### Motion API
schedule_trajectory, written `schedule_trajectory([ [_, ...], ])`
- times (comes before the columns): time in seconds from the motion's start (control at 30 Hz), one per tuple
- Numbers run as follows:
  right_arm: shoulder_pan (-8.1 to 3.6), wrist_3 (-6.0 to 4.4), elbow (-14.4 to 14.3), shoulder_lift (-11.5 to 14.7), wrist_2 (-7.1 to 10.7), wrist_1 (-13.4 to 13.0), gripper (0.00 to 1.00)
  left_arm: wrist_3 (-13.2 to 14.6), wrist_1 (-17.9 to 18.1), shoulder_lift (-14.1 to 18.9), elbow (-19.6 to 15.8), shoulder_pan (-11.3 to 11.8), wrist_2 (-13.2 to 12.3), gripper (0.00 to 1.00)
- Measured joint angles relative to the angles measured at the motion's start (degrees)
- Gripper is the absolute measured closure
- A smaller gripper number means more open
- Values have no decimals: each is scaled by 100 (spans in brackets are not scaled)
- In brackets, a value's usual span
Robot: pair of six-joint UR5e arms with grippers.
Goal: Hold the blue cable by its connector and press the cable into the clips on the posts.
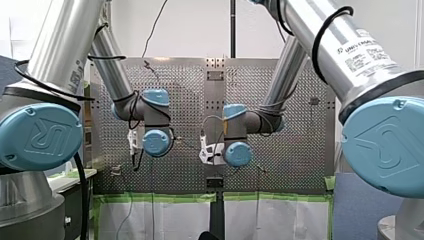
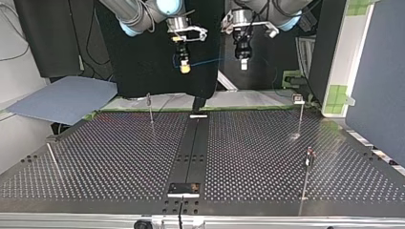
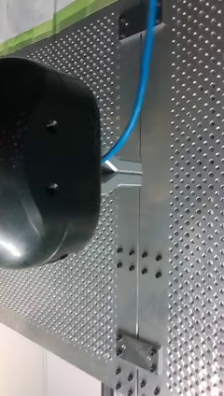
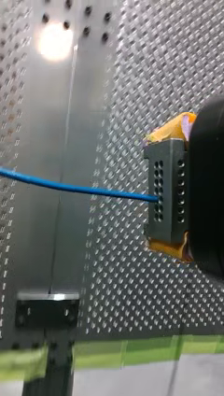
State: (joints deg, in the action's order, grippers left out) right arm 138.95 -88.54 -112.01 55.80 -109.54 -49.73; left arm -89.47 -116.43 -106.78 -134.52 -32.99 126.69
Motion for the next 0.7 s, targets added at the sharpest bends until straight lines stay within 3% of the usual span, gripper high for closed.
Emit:
schedule_trajectory([
  [0.17, -55, -255, 172, 255, -250, 255, 100, -54, -59, -111, 114, 29, 130, 98],
  [0.3, -104, -417, 244, 447, -336, 447, 100, -106, -183, -120, 184, 47, 184, 98],
  [0.43, -138, -464, 279, 664, -338, 663, 100, -113, -356, -79, 322, 54, 208, 98],
  [0.7, -257, -476, 600, 1066, -28, 1066, 100, -208, -723, 238, 460, 81, 320, 98],
])
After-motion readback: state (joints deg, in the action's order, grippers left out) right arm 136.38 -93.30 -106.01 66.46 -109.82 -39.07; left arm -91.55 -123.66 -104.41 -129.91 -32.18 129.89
